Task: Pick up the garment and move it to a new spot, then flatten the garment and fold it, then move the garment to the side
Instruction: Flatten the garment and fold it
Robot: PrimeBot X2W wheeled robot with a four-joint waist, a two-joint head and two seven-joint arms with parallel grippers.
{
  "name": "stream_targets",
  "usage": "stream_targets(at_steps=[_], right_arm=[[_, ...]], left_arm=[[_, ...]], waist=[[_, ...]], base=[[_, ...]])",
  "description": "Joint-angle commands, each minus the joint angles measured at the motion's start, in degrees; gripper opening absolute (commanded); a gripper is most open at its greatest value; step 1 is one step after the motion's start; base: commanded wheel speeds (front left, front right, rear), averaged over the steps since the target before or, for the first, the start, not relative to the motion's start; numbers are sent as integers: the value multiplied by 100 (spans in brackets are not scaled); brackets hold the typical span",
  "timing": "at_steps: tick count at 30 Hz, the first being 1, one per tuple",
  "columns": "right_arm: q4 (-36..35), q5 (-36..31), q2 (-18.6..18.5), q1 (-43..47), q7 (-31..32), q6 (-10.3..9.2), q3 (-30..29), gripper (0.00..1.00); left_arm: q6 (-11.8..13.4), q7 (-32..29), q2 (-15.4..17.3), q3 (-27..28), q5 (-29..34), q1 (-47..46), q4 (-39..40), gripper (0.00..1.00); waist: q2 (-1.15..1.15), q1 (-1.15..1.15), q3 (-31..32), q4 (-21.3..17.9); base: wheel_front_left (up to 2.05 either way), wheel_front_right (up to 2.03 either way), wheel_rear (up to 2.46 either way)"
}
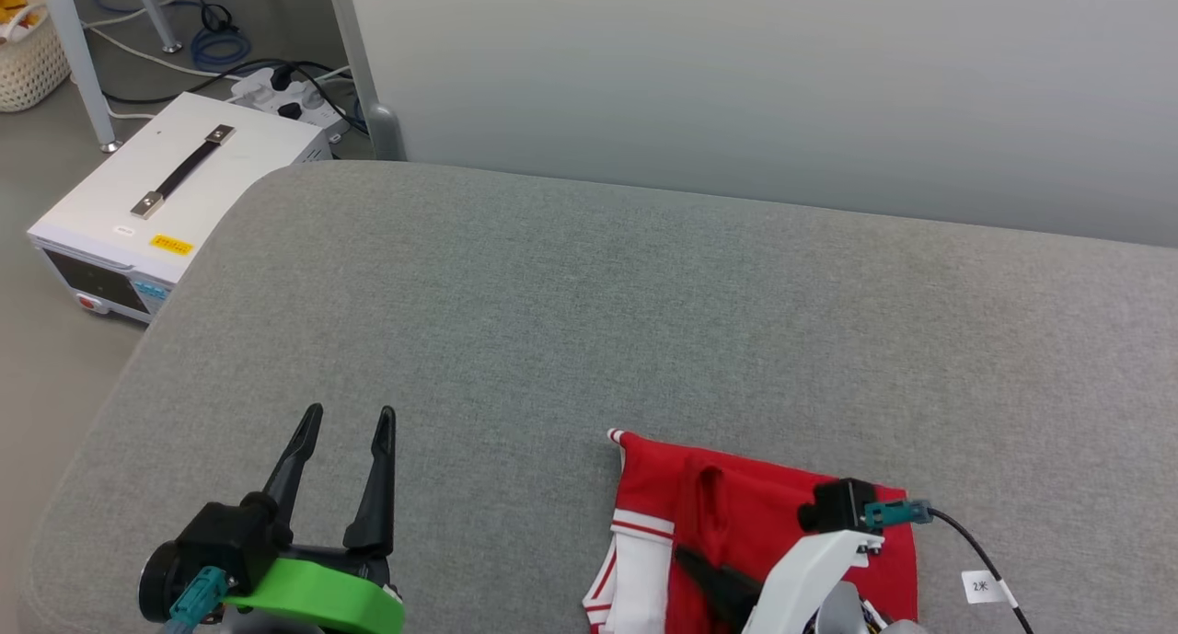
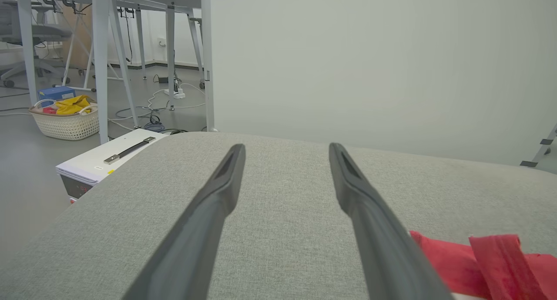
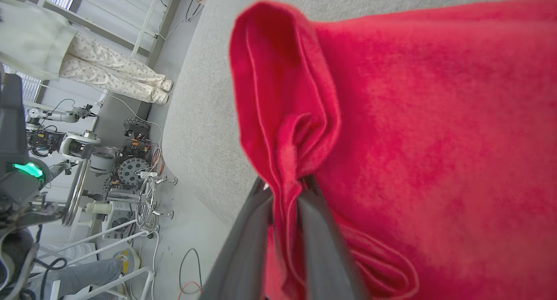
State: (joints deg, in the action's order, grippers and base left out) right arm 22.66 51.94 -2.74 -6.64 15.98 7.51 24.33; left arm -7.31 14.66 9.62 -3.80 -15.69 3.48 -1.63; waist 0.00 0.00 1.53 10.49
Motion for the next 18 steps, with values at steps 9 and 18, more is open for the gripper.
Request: stream_targets(at_steps=[9,18], right_arm=[[-212,1406,-14,-399,-529,-2,1135,100],[155,338,-21,-952,-1090,-2,671,100]], left_arm=[[-18,34,-10,-17,44,-47,-52,100],[-18,34,-45,-61,22,13,-36,100]], waist=[[0,0,16,-91],[0,0,102,-225]], base=[[0,0,0],[0,0,0]])
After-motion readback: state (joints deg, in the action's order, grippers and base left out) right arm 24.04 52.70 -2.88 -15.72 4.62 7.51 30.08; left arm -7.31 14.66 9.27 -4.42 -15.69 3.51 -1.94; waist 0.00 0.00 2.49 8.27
